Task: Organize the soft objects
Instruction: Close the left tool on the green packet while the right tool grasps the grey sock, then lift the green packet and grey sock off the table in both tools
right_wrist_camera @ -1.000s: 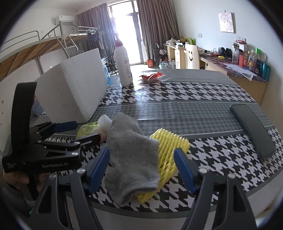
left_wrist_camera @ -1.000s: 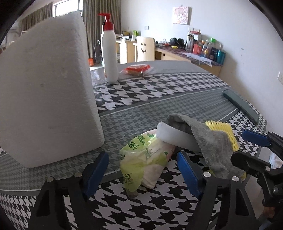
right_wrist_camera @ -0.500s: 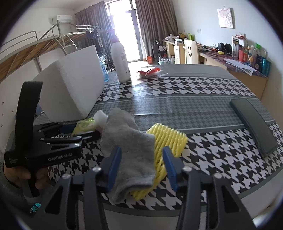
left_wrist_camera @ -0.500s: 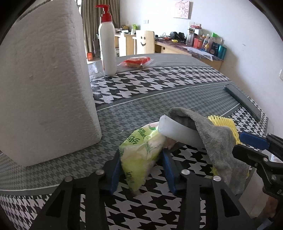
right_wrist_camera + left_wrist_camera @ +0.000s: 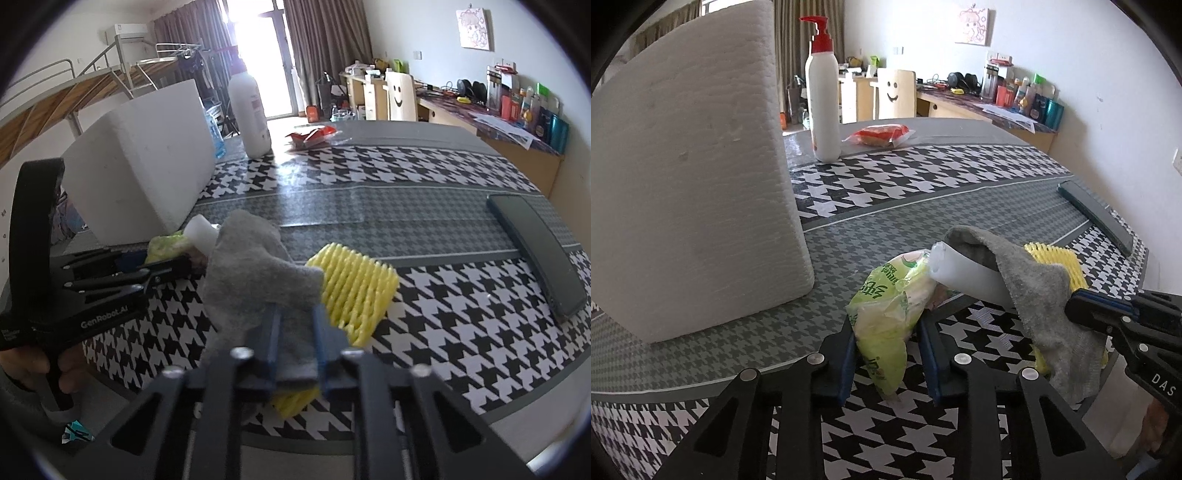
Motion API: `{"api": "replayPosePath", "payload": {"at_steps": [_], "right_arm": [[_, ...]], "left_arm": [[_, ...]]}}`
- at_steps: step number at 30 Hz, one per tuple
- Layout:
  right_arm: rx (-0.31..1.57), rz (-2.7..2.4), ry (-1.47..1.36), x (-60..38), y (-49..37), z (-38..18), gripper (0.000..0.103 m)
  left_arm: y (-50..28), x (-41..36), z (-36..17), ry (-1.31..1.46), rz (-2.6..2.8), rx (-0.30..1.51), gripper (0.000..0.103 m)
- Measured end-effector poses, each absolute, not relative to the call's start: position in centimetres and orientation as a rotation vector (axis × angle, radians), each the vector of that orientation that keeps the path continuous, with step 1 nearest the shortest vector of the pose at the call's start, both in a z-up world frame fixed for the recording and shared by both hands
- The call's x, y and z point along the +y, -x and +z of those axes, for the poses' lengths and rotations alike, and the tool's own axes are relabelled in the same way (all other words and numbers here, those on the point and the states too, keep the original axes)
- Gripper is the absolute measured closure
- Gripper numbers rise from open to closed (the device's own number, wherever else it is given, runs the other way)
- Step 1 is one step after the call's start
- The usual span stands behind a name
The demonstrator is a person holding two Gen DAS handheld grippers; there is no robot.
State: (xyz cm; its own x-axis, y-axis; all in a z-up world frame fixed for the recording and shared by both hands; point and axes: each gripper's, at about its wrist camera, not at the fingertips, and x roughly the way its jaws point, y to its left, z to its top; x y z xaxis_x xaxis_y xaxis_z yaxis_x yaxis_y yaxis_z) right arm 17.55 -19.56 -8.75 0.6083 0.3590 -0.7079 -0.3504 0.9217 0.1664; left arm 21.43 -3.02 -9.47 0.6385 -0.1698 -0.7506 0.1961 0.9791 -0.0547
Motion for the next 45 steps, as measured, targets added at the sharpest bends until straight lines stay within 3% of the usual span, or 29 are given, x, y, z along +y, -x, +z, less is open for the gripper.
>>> {"api": "replayPosePath", "payload": {"at_steps": [7,9,11,12,15,25,36,38,45], "right_arm": [[0.771,0.405,0.029,-18.7,-16.9,-7.6,0.092],[0.765,0.406,0.036,-18.4,-17.1,-7.3,0.078],[0.749,0.401,0.052,-18.1,-17.1,-7.2,0.040],[0.738,0.401,0.056,-17.9,-17.0,-7.1,0.035],[0.735,0.414,0.060,-17.5,-17.4,-7.0,0.034],[0.784,0.401,0.091,-16.3,-19.1,-8.6,0.035],[0.805,0.358,0.114,-16.6,-19.0,-8.7,0.078],[0.783,0.351,0.112,-16.8,-18.8,-7.8,0.090],[0.709,0.373,0.088,-16.5,-17.1,-5.2,0.093]], "left_arm": [[-20.8,-2.4,-8.9,-0.020,-0.206,0.836,0.071],[-20.6,-2.0,-8.7,-0.017,-0.200,0.829,0.071],[-20.3,-1.7,-8.5,-0.015,-0.194,0.826,0.071],[-20.2,-1.6,-8.5,-0.012,-0.192,0.824,0.071],[-19.8,-1.1,-8.3,-0.007,-0.187,0.819,0.071],[-18.7,0.2,-8.1,0.007,-0.171,0.803,0.071],[-17.8,0.9,-7.6,0.020,-0.168,0.786,0.071],[-17.6,1.0,-7.3,0.022,-0.171,0.775,0.071],[-16.2,1.6,-6.0,0.027,-0.167,0.732,0.071]]}}
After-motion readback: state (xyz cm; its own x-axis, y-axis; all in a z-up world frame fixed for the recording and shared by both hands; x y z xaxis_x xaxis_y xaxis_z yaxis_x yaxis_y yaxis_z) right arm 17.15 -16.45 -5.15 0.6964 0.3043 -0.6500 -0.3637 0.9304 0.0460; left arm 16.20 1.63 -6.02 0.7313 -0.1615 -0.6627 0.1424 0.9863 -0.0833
